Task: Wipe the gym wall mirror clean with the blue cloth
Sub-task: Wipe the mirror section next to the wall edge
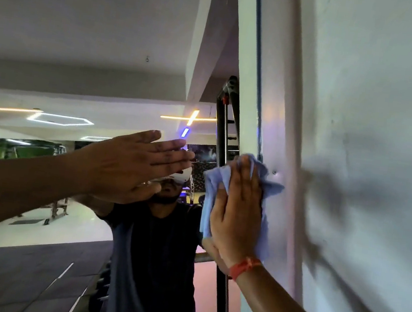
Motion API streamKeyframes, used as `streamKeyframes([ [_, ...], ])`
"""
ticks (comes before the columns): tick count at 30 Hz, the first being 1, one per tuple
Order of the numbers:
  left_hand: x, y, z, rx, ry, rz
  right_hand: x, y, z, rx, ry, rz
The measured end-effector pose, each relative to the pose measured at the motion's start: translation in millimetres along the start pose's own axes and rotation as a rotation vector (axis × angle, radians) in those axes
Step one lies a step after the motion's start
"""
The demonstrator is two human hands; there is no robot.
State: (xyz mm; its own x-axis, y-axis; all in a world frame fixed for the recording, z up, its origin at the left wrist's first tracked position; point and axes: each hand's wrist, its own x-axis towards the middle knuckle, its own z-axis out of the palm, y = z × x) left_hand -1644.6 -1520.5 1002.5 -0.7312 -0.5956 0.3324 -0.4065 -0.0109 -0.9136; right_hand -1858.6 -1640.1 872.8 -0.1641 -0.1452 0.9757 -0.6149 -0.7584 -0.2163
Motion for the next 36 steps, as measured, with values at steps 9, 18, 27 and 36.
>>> streamKeyframes([
  [9,-29.2,-8.0,-0.4,0.021,-0.022,0.031,-9.1,20.6,-10.9,-0.041,-0.172,-0.355],
  [18,-59.6,-16.3,-9.4,-0.017,-0.043,0.028,5.1,-30.3,13.4,-0.042,-0.163,-0.358],
  [27,-99.5,-5.6,-8.0,-0.068,-0.087,0.013,-16.9,-45.5,16.1,-0.031,-0.145,-0.265],
  [36,-141.2,-2.7,-9.8,-0.144,-0.143,0.025,-4.2,-68.7,18.2,0.018,0.017,0.2],
])
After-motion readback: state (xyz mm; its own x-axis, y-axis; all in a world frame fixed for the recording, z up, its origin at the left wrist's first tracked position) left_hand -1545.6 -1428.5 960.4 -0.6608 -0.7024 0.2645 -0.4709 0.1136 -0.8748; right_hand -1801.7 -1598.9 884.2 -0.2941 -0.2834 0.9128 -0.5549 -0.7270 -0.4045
